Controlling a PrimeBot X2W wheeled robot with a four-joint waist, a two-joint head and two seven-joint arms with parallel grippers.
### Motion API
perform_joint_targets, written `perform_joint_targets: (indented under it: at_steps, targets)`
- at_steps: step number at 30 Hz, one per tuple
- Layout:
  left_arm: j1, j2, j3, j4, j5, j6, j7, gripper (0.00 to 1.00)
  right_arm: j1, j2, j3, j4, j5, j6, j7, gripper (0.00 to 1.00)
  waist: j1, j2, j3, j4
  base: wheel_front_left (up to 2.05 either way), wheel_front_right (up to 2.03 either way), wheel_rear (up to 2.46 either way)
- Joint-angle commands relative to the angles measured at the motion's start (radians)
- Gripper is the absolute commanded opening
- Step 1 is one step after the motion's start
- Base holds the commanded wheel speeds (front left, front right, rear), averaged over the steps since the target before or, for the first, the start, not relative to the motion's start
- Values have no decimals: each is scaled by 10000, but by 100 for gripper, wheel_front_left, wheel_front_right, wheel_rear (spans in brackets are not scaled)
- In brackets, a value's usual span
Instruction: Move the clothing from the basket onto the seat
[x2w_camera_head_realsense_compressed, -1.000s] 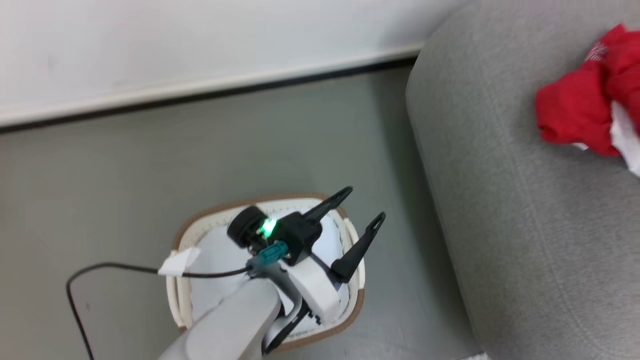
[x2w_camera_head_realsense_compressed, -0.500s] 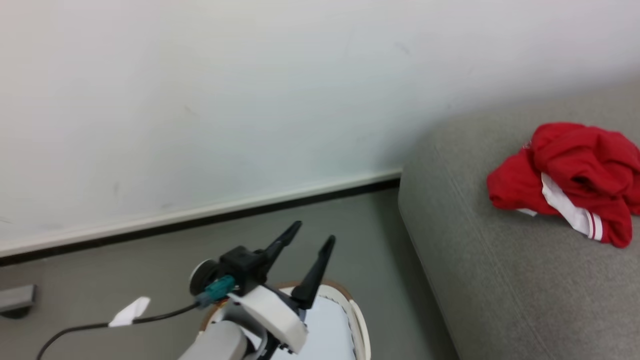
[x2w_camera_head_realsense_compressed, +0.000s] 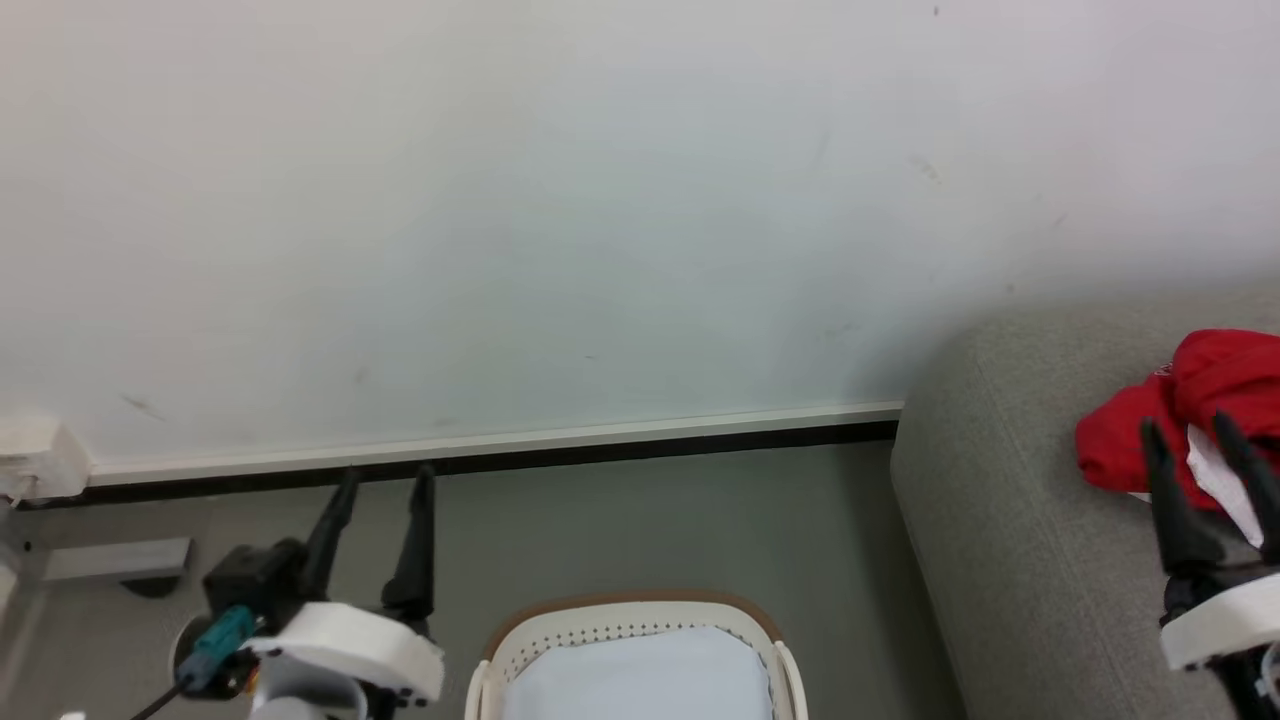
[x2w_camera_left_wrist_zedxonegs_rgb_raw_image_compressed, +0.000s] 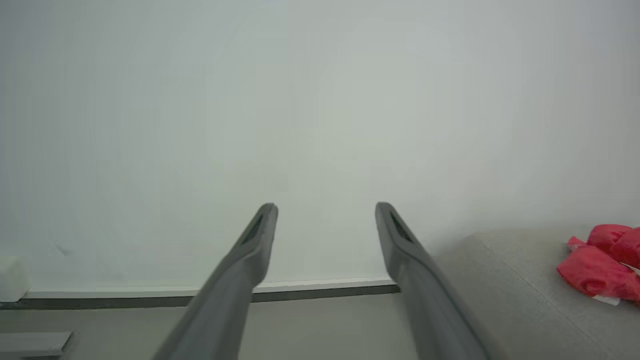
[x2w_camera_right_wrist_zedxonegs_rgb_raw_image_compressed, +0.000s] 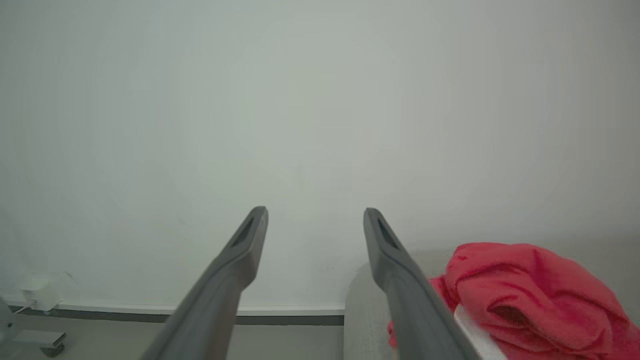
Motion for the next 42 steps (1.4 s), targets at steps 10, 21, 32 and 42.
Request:
perform_joint_targets:
  at_steps: [10, 21, 32, 42]
  targets:
    - [1555, -534, 1734, -500, 1005, -56, 0, 100, 2177, 2262, -1002, -756, -1584, -21, -334, 100, 2, 0, -84, 492, 0, 0, 0]
    - [2295, -1298, 2624, -327, 2265, -816, 0, 100, 3154, 3223, -1235, -1297, -3267, -19, -334, 100, 2, 0, -166, 526, 0, 0, 0]
    - [2186, -1552, 2969, 122, 2690, -1108, 1, 100, 2718, 3379, -1086, -845, -3485, -21, -336, 100, 2, 0, -161, 403, 0, 0, 0]
    - [1987, -1575, 2938, 302, 2677, -1109, 1, 100, 2567, 3457, -909, -652, -3428, -19, -336, 100, 2, 0, -85, 353, 0, 0, 0]
